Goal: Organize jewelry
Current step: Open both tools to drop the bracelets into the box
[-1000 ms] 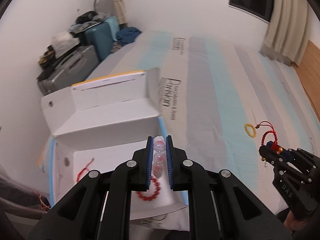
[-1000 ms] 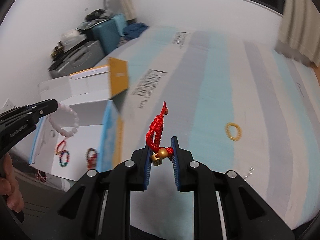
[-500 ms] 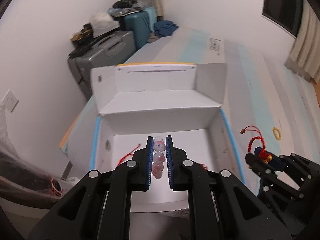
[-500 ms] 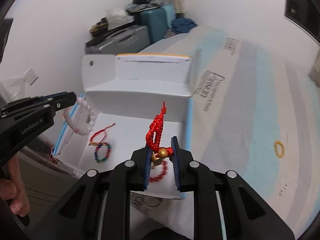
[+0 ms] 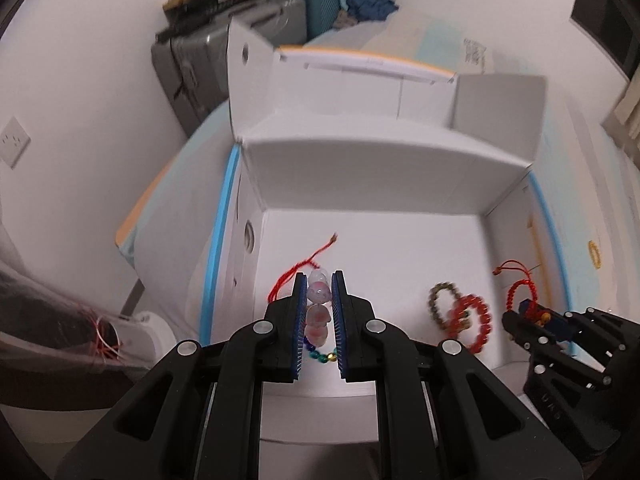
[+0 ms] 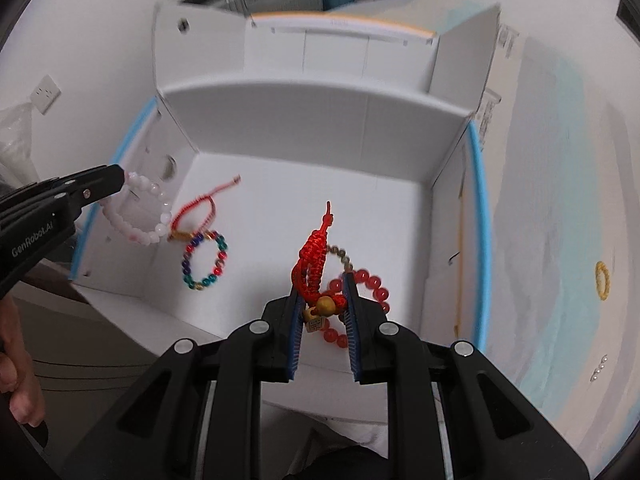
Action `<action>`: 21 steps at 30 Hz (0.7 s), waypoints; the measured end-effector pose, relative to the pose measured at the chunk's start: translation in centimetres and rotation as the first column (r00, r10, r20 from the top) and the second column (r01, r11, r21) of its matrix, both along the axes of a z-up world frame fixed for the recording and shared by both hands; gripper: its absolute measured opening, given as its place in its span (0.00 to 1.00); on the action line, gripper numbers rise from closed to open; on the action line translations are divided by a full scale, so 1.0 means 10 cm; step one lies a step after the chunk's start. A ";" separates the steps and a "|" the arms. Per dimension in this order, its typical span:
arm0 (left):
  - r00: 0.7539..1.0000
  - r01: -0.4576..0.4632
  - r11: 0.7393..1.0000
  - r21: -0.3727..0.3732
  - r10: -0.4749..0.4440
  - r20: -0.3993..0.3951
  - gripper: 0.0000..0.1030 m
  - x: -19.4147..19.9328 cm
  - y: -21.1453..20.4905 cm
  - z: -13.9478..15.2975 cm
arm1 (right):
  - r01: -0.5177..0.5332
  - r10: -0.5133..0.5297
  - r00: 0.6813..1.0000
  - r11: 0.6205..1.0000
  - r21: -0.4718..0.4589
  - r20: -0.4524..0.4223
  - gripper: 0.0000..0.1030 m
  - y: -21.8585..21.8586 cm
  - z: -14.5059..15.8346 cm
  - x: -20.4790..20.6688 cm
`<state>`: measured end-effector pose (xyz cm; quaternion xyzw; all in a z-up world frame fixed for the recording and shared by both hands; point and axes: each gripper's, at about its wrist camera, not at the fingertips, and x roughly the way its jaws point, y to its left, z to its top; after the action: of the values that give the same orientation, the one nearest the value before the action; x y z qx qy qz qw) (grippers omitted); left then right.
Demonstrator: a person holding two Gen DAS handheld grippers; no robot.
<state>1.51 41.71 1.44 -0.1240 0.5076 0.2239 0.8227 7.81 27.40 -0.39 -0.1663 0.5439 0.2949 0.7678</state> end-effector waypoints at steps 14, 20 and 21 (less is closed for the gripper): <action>0.986 -0.001 0.998 -0.069 -0.010 -0.165 0.11 0.11 0.19 -0.72 | -0.003 -0.020 0.989 0.988 -0.154 -0.147 0.17 0.15 -0.69 0.20; 0.980 -0.003 0.996 -0.088 -0.015 -0.197 0.13 0.12 0.21 -0.83 | -0.002 -0.024 0.987 0.987 -0.159 -0.158 0.19 0.14 -0.79 0.22; 0.980 -0.006 0.996 -0.090 -0.012 -0.199 0.14 0.12 0.22 -0.83 | 0.000 -0.025 0.987 0.987 -0.158 -0.157 0.19 0.14 -0.79 0.22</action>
<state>2.69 43.92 -6.81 -0.1372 0.5972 0.2108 0.7617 10.04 28.76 -8.33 -0.1992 0.6259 0.2585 0.7084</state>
